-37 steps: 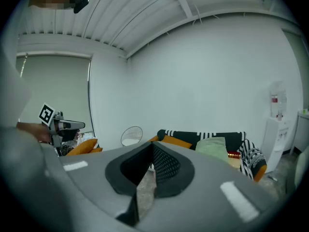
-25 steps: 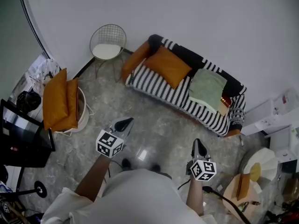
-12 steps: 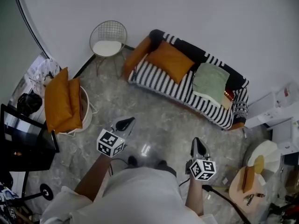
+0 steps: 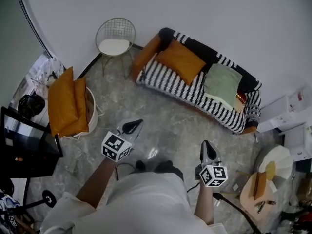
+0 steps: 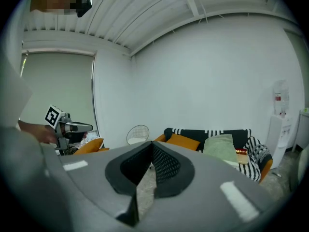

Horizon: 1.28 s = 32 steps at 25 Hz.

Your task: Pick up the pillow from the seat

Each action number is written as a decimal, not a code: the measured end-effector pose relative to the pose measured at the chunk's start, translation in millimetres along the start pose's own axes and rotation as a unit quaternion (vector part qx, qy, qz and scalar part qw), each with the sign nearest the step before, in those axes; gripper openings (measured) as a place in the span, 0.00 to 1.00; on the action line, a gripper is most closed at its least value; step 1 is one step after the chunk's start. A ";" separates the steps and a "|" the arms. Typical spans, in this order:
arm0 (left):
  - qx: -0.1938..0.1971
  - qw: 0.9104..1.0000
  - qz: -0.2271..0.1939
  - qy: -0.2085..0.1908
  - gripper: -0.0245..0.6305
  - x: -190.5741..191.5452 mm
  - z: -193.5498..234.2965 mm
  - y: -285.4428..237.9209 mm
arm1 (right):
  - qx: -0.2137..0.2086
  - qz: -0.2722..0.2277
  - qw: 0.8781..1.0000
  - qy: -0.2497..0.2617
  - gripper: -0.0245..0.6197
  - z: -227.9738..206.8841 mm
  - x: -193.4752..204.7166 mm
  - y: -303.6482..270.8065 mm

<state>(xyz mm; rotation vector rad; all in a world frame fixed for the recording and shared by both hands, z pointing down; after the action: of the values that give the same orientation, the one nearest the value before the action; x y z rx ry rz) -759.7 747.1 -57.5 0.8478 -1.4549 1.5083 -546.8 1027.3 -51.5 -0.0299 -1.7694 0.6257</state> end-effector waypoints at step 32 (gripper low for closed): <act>-0.075 0.996 0.004 0.043 0.04 -76.2 26.1 -200.1 | -0.071 0.044 0.996 0.043 0.05 -194.7 -85.3 -170.1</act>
<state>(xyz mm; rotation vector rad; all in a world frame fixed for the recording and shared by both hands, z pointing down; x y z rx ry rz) -549.0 703.8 -41.5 0.6796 -1.4877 1.4057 -294.0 929.7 -24.9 -0.2309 -1.7332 0.5520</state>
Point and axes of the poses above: the fingertips, and each gripper's own axes: y backward along the fingers, z to its left, x out of its underside, the point moved 7 cm from there along y, backward along the fingers, and after that the axes turned 9 degrees about z, right-handed, at the moved point
